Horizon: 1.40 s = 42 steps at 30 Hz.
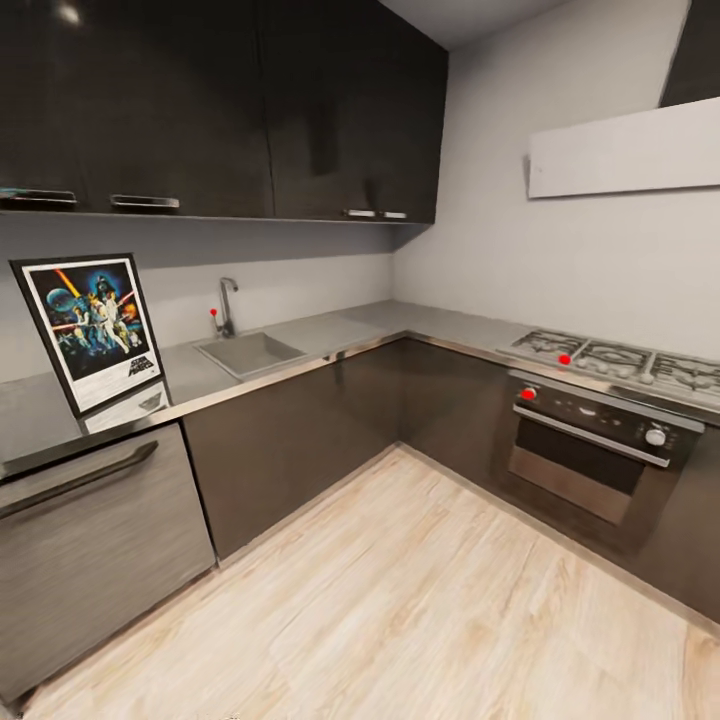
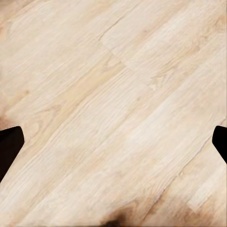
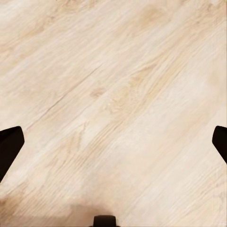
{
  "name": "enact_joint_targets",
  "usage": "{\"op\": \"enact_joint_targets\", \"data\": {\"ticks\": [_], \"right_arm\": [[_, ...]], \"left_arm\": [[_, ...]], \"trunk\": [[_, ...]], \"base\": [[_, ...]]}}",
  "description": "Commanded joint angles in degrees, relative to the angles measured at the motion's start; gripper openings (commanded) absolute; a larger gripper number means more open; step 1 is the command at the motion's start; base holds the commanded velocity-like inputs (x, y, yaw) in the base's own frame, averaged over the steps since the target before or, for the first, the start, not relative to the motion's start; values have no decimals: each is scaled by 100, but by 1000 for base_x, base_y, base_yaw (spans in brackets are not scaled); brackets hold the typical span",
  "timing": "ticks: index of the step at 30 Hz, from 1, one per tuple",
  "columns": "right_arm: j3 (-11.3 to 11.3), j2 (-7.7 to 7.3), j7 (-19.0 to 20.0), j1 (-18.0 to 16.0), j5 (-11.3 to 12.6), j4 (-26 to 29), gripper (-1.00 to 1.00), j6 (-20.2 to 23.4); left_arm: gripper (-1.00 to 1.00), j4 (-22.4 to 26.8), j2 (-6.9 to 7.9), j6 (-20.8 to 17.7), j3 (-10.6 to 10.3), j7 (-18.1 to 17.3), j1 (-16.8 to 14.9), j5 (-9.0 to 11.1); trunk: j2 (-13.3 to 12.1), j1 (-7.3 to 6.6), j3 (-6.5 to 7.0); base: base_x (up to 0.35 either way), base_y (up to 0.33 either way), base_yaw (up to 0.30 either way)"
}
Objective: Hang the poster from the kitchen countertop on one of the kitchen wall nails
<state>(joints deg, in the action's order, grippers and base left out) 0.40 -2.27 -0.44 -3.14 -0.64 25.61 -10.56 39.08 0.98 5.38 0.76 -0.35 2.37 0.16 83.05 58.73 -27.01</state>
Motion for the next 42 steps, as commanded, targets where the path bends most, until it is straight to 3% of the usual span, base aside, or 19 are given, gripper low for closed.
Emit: {"op": "enact_joint_targets", "data": {"ticks": [1,19,42], "right_arm": [[4,-1,0,-3,-7,-3,100,-15],[2,-5,1,-3,-5,-21,100,-20],[4,-1,-14,-3,-7,-16,100,-16]], "left_arm": [[100,5,-1,9,5,-3,1,2],[100,12,0,14,55,0,1,2],[100,8,-1,16,96,0,0,2]], "trunk": [[3,0,-6],[3,0,-18],[3,0,-19]], "base": [[1,48,224],[86,-255,111],[9,-20,277]]}}
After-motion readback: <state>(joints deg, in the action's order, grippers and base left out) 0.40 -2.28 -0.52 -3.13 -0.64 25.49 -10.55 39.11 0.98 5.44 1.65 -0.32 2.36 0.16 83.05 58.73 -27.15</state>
